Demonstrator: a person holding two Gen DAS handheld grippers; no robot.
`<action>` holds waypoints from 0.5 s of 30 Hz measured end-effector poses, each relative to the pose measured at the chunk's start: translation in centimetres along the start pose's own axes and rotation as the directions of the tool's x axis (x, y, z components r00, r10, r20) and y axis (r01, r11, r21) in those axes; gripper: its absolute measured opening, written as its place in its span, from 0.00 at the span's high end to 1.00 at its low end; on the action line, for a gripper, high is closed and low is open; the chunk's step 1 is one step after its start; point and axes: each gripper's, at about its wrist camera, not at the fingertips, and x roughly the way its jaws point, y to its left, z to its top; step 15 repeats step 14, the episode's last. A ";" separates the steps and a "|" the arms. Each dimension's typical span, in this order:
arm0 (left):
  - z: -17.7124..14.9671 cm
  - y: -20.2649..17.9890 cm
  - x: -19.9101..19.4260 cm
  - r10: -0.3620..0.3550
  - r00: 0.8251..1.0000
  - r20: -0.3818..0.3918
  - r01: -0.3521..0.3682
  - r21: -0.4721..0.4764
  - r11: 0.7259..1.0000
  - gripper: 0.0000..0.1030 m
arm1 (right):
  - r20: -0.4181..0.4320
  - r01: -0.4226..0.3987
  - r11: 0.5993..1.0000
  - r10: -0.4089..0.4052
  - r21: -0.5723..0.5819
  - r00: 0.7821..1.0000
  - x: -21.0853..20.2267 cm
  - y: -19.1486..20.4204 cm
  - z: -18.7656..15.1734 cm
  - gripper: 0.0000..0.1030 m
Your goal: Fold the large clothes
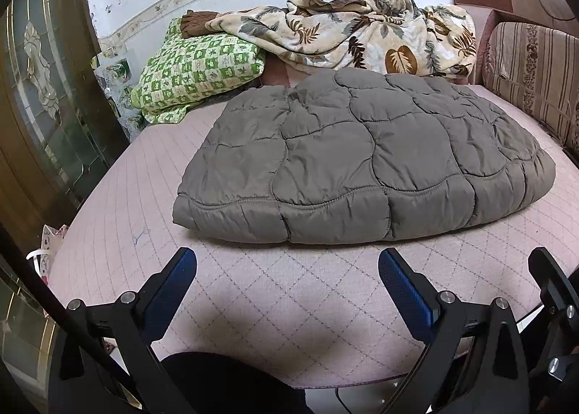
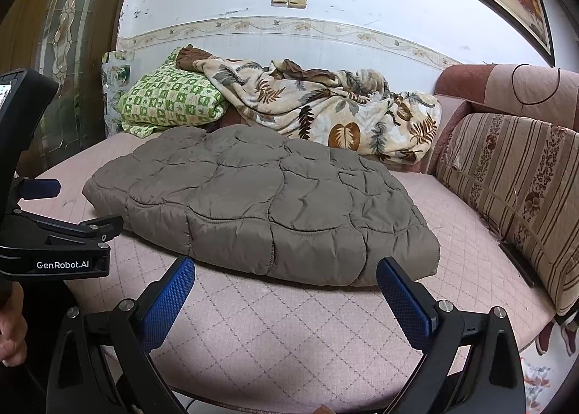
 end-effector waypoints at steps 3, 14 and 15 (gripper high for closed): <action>0.0 0.0 0.0 -0.006 1.000 -0.003 0.006 -0.002 1.000 0.02 | -0.003 0.000 1.000 0.000 -0.001 1.000 0.0 0.0 -0.1 0.01; -0.3 0.4 0.1 -0.023 1.000 -0.008 0.023 -0.014 1.000 0.02 | -0.003 0.002 1.000 -0.002 0.022 1.000 0.0 -0.4 -0.2 0.01; -0.3 0.4 0.1 -0.023 1.000 -0.008 0.023 -0.014 1.000 0.02 | -0.003 0.002 1.000 -0.002 0.022 1.000 0.0 -0.4 -0.2 0.01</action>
